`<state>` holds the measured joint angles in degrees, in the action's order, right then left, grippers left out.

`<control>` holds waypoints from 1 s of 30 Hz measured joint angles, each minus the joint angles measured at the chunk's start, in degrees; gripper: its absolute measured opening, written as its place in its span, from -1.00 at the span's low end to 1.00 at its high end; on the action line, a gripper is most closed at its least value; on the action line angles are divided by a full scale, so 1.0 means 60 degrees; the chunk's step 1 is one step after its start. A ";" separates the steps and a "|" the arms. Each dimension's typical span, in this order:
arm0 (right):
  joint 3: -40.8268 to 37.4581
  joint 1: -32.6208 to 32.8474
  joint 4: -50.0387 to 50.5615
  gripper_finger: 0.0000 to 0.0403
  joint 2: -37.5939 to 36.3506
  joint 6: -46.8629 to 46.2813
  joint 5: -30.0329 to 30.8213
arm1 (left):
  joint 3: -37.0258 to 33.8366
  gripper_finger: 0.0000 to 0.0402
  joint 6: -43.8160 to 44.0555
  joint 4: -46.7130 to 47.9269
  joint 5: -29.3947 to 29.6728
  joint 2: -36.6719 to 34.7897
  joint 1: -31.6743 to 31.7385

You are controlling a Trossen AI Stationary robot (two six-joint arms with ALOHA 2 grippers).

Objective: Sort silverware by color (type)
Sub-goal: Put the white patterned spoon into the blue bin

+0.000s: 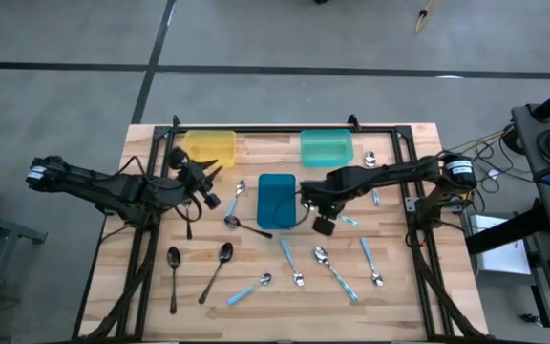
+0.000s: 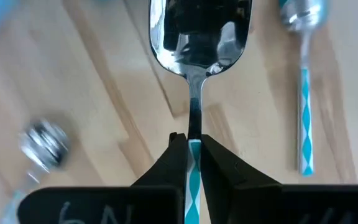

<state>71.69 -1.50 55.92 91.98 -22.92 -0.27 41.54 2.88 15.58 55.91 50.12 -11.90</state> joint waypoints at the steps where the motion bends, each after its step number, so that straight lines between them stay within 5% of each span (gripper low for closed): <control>1: 0.0219 0.0000 0.0000 -0.92 0.0000 -0.0425 0.0008 | 0.0000 -0.62 -0.0127 -0.0016 0.0156 -0.0007 0.0000; 11: 0.2083 -0.0222 -0.0260 -0.92 0.0044 -0.3685 -0.0067 | 0.0000 -0.62 -0.0344 0.0186 0.0348 -0.0321 0.0000; 30: 0.4238 -0.0864 -0.0314 -0.92 0.1693 -0.5211 -0.0778 | -0.0074 -0.62 0.0608 0.1662 0.0385 -0.0388 0.0000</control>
<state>97.11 -6.68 54.04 102.14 -54.19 -4.95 41.10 6.52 25.55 58.22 47.79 -11.90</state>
